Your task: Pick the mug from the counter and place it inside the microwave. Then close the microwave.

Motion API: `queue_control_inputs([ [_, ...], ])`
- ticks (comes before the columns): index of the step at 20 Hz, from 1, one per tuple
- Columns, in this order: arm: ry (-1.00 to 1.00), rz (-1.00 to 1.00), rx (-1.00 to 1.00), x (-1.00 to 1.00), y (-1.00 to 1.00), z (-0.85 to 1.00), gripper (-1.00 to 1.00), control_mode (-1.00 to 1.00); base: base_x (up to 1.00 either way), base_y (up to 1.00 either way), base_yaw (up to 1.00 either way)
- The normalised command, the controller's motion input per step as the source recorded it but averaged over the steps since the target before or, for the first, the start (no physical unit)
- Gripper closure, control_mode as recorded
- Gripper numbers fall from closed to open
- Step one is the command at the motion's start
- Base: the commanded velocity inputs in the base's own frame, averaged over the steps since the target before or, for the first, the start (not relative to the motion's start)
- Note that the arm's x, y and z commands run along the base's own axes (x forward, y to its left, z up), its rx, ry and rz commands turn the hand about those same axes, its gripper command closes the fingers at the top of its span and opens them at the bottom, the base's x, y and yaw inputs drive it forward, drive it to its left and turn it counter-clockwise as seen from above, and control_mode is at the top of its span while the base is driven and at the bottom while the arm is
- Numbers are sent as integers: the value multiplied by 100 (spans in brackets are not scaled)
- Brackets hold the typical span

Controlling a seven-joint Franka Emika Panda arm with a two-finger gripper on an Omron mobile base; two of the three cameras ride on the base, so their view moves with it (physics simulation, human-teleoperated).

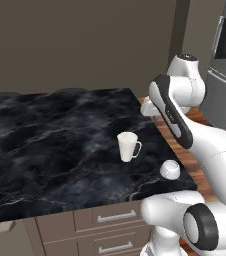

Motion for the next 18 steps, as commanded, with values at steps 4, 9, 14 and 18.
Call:
queue_control_inputs([
  [4, 1, -1, 0, -8, 3, 0, -100, -100, 0, 0, 0],
  [9, 0, -7, -6, 0, 5, -9, -100, -100, 0, 0, 0],
  [14, 1, -14, -10, 1, 3, -20, -100, -100, 0, 0, 0],
  [18, 7, -25, -6, 14, 0, -28, -100, -100, 0, 0, 0],
])
